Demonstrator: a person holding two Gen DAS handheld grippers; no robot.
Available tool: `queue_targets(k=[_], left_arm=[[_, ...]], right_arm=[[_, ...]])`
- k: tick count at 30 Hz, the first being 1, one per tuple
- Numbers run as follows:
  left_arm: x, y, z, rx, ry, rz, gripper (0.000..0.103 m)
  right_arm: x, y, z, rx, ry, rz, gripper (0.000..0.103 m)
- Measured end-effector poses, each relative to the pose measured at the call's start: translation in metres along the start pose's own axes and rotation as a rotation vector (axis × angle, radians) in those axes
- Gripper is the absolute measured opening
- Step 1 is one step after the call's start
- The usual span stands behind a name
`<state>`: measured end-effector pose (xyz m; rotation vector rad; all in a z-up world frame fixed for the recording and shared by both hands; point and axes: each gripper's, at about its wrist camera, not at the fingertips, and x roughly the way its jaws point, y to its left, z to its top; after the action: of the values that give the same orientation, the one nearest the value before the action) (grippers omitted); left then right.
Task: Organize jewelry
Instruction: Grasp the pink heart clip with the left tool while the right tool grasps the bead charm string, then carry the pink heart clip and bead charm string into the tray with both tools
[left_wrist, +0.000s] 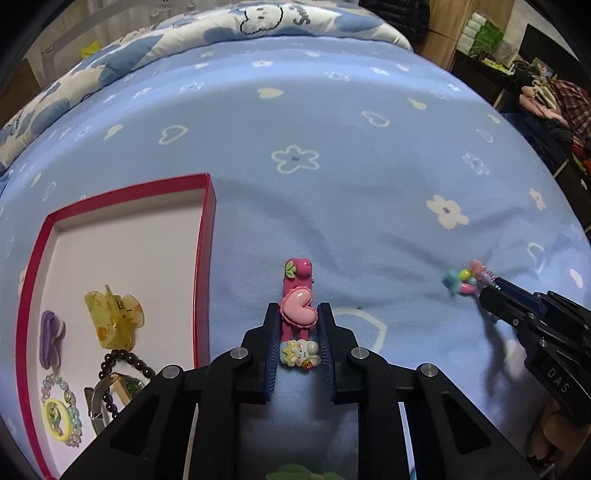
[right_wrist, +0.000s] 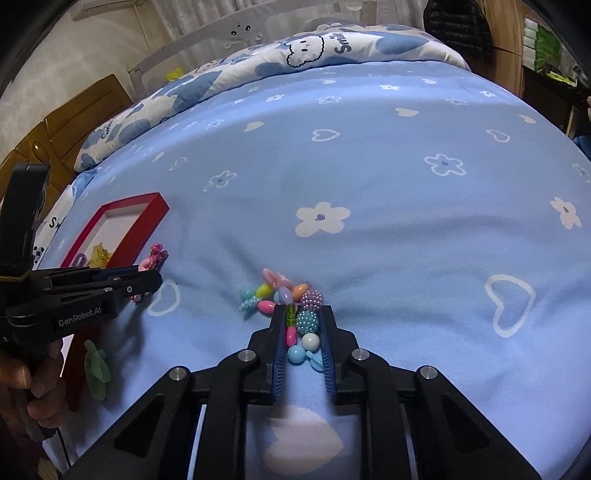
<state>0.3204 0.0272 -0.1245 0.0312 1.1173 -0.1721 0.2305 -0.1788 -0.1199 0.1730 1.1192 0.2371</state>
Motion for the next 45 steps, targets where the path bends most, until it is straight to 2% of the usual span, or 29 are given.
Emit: queue_targets(k=[10,24,33,45], left_arm=[[-0.067,0.009,-0.029,-0.057,-0.107,-0.054,0.018],[-0.154,0.042,-0.091,-0.171,-0.219,-0.045,0.018],[-0.19,0.071,-0.126,-0.246,-0.254,-0.008,0.018],[-0.219,0.104,-0.159,-0.323,-0.28,0.037,0.018]], right_arm=[[-0.044,0.013,0.002,0.009,-0.079,0.064,0.017],[-0.08,0.049,-0.003,-0.017,-0.125,0.143,0.017],[-0.092,0.089,-0.009,-0.064,-0.137,0.215,0.017],[-0.088,0.134,-0.019,-0.113,-0.104,0.303,0.017]])
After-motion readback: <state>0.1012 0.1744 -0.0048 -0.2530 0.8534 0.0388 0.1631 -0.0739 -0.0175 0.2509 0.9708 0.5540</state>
